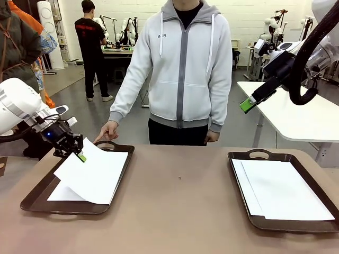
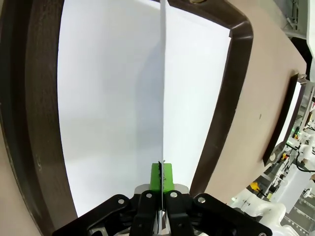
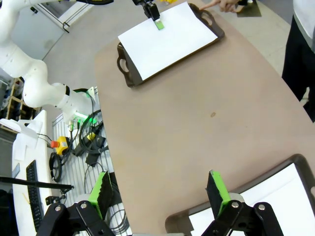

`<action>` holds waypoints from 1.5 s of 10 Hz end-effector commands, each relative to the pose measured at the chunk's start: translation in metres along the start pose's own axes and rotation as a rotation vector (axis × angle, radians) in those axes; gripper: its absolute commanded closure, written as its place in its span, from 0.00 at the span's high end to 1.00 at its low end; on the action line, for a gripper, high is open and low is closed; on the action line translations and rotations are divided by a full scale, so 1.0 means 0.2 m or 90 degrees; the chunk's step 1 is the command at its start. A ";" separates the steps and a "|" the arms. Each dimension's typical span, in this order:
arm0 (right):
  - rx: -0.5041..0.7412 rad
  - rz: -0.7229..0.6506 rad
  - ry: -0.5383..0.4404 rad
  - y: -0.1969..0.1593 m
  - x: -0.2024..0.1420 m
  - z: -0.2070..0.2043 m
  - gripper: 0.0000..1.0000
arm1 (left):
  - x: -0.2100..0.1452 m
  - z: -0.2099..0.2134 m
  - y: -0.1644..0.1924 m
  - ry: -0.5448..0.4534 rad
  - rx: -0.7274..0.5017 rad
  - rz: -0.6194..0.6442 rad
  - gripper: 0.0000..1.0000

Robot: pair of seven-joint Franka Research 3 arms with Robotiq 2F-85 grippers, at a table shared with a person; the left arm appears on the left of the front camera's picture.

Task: Sort the A4 documents.
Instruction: Place the A4 Paper in the designated Handle tray.

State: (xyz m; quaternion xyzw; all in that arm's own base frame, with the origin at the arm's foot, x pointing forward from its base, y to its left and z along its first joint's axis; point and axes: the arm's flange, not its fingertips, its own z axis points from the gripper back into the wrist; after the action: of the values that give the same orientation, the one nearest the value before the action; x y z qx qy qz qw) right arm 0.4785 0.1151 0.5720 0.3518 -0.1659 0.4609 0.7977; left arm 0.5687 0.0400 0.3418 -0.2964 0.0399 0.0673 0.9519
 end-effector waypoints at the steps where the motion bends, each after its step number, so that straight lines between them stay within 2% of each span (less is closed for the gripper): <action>1: -0.003 0.008 -0.002 -0.01 0.00 0.00 1.00 | 0.01 0.03 0.00 0.022 0.019 0.020 0.05; 2: -0.003 0.008 -0.002 -0.01 0.00 0.00 1.00 | 0.01 0.03 0.00 0.019 0.026 0.022 0.21; 3: -0.003 0.008 -0.002 -0.01 0.00 0.00 1.00 | 0.01 0.03 0.00 0.018 0.030 0.023 0.25; 4: -0.003 0.008 -0.002 -0.01 0.00 0.00 1.00 | 0.01 0.05 0.01 0.010 0.047 0.027 0.41; 5: -0.003 0.008 -0.002 -0.01 0.00 0.00 1.00 | 0.00 0.06 0.01 0.002 0.064 0.034 0.45; 6: -0.003 0.008 -0.002 -0.01 0.00 0.00 1.00 | 0.00 0.07 0.00 0.004 0.077 0.042 0.60; 7: -0.003 0.008 -0.002 -0.01 0.00 0.00 1.00 | -0.01 0.07 0.01 0.005 0.095 0.050 0.65; 8: -0.003 0.008 -0.002 -0.01 0.00 0.00 1.00 | -0.02 0.08 0.01 0.005 0.110 0.057 0.80; 9: -0.003 0.008 -0.002 -0.01 0.00 0.00 1.00 | -0.02 0.08 0.01 0.001 0.121 0.059 0.85; 10: -0.003 0.008 -0.002 -0.01 0.00 0.00 1.00 | -0.02 0.09 0.00 -0.001 0.123 0.056 1.00; 12: -0.003 0.008 -0.002 -0.01 0.00 0.00 1.00 | -0.02 0.09 -0.03 -0.010 0.152 0.056 1.00; 13: -0.003 0.008 -0.002 -0.01 0.00 0.00 1.00 | -0.02 0.09 -0.03 -0.014 0.147 0.053 0.97; 15: -0.003 0.008 -0.002 -0.01 0.00 0.00 1.00 | -0.02 0.10 -0.04 -0.036 0.114 0.049 1.00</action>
State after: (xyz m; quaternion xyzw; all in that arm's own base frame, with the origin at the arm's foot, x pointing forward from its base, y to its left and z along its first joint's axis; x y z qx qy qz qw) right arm 0.4785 0.1151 0.5720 0.3518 -0.1659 0.4609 0.7977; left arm 0.5699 0.0475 0.3607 -0.2031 0.0453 0.0937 0.9736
